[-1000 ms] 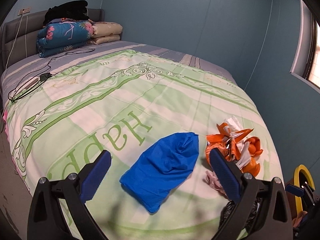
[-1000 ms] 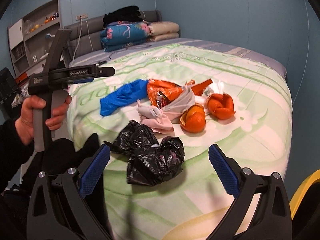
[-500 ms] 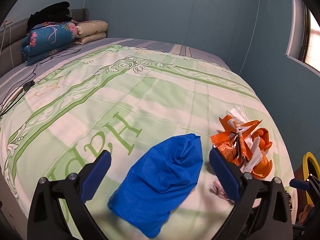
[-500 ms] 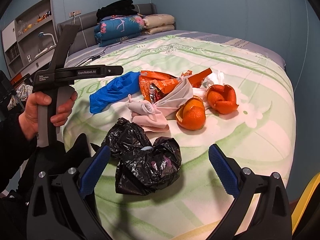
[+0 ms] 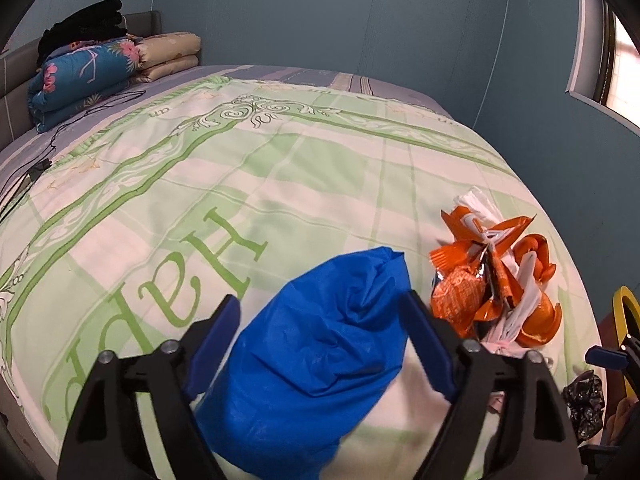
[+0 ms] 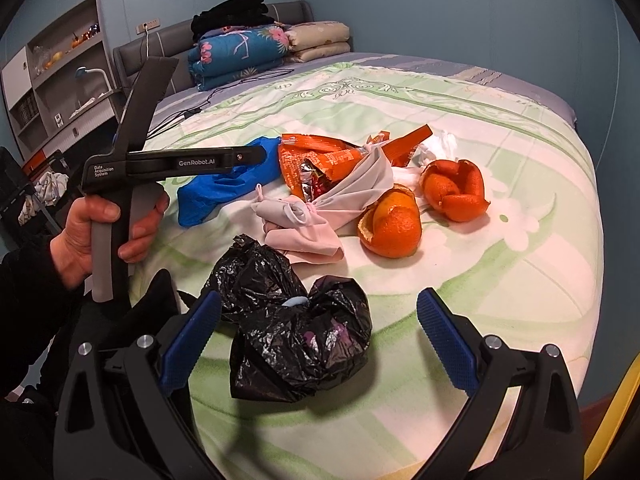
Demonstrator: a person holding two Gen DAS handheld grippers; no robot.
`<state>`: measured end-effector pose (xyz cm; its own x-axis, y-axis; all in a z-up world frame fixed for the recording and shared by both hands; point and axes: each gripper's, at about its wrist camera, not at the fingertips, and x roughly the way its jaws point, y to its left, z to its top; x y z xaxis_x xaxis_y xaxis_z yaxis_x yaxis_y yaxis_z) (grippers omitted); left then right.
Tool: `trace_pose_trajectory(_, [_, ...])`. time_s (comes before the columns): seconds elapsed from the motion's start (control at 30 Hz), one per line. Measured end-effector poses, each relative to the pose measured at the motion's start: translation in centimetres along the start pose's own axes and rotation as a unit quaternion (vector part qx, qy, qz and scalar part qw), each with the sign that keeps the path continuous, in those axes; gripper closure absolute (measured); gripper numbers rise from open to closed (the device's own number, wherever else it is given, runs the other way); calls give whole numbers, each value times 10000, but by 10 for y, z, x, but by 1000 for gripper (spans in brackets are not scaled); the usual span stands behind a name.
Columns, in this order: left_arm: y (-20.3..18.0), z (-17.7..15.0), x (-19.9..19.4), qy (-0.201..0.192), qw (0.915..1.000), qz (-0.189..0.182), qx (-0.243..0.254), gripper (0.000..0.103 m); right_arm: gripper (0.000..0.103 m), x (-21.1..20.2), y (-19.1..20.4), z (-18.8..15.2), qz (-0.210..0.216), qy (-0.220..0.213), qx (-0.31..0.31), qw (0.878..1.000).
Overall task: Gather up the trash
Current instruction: 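Grasp the blue cloth with the left tool while the right tool grasps a black plastic bag, then carry the blue cloth over the yellow bin while the right tool carries the black bag there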
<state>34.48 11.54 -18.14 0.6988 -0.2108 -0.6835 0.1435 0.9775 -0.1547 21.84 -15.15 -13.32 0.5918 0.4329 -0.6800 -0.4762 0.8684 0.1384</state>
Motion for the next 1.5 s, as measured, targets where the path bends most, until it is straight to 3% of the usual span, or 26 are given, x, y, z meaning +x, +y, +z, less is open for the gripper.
trace_pose_trajectory(0.17, [-5,-3,7,152,9998,-37,123,57,20,5,1,-2,-37,95,-19,9999])
trace_pose_trajectory(0.23, [-6,-3,10,192,9997,-11,151,63,24,7,1,-3,-26,139,-11,9999])
trace_pose_trajectory(0.3, [-7,-3,9,188,9997,21,152,69,32,9,0,-4,-10,175,29,9998])
trace_pose_trajectory(0.37, [-7,-3,7,140,9998,84,141,75,47,10,0,-3,7,191,54,9998])
trace_pose_trajectory(0.47, [-4,-2,4,135,9997,157,92,82,55,11,1,-3,8,224,32,9997])
trace_pose_trajectory(0.67, [1,-3,-3,142,9996,244,-42,87,69,7,5,-2,-26,171,-51,9998])
trace_pose_trajectory(0.87, [2,-4,-15,79,9995,283,-94,89,76,0,2,1,-32,113,54,9999])
trace_pose_trajectory(1.5, [-14,-6,-108,-543,9981,192,-196,89,76,-74,-10,17,34,-573,364,9977])
